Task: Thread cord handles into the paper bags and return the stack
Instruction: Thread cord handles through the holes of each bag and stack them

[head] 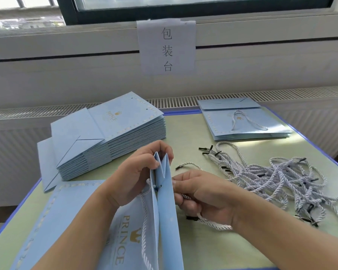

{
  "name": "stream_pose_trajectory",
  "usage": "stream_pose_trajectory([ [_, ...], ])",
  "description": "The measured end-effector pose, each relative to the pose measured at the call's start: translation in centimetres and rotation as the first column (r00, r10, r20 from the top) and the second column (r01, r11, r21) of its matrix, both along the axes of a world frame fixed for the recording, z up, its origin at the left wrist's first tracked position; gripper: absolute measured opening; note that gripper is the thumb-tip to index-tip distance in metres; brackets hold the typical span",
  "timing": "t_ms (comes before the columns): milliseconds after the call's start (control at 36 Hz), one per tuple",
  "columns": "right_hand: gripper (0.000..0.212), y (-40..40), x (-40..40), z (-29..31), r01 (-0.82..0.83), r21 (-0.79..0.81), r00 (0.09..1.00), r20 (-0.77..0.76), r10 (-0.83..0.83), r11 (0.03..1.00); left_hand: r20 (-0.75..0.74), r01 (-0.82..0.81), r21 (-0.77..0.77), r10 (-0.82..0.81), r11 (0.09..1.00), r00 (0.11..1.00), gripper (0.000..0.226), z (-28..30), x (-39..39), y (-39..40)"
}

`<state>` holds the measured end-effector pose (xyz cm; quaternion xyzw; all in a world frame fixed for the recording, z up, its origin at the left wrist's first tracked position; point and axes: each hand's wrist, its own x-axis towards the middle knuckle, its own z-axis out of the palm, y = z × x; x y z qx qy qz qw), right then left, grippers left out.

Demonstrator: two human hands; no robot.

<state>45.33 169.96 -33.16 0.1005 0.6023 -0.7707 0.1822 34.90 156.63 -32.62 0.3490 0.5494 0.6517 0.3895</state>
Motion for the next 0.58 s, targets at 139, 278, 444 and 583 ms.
stream_pose_trajectory([
  [139,0.031,-0.55,0.17,-0.27,0.042,0.152,0.997,-0.063,-0.033,0.987,-0.091,-0.077,-0.035,0.073,0.996,0.993,0.026,-0.18,0.36,0.56],
  [278,0.036,-0.64,0.44,-0.47,0.118,0.265,0.985,-0.155,-0.079,0.957,-0.101,-0.061,-0.024,0.059,0.998,0.993,0.030,-0.28,0.38,0.99],
  [444,0.030,-0.08,0.40,-0.35,0.051,0.190,0.997,-0.074,-0.038,0.980,-0.061,-0.066,0.071,0.071,0.995,0.996,0.031,-0.27,-0.23,0.50],
  [583,0.027,-0.07,0.38,-0.24,0.030,0.338,0.995,-0.105,0.006,0.941,-0.185,-0.072,-0.044,0.063,0.996,0.981,0.012,-0.42,-0.19,0.73],
])
